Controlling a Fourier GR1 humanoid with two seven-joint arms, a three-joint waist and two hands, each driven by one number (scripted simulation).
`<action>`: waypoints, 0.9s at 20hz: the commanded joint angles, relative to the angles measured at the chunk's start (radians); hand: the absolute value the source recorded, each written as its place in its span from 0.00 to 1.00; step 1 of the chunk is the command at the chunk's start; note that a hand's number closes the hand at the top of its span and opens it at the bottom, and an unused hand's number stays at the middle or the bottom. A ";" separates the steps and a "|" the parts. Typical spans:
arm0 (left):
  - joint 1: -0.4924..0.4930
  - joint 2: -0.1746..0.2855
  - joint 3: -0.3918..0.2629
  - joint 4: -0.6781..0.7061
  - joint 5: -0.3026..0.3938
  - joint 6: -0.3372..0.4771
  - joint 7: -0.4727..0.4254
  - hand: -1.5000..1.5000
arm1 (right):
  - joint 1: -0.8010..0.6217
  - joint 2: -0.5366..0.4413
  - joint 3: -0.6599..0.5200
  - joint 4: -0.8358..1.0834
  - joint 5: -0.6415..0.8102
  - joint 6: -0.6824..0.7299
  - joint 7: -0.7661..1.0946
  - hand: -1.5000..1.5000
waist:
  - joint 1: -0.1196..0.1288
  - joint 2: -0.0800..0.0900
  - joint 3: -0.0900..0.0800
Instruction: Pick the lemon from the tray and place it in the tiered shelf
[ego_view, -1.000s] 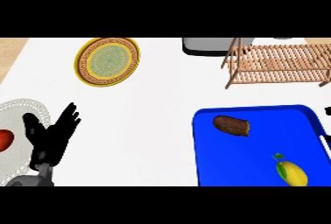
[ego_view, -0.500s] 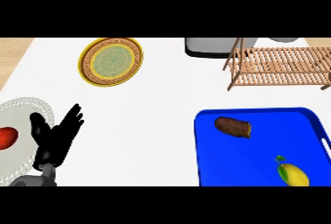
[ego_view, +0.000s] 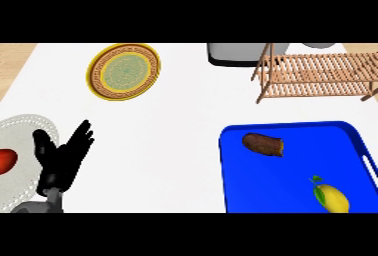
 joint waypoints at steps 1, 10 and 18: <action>0.036 -0.047 -0.029 -0.063 -0.036 0.049 0.043 0.50 | 0.075 0.032 -0.041 -0.169 -0.032 0.012 0.115 0.00 | -0.003 0.001 -0.003; -0.027 -0.019 0.032 0.025 -0.038 -0.012 0.020 0.50 | 0.121 0.155 0.036 -0.477 0.110 -0.126 0.502 0.00 | 0.002 0.005 -0.003; -0.038 -0.062 0.048 0.096 -0.058 -0.051 -0.022 0.50 | 0.122 0.229 0.063 -0.429 0.341 -0.093 0.482 0.00 | 0.007 0.006 -0.003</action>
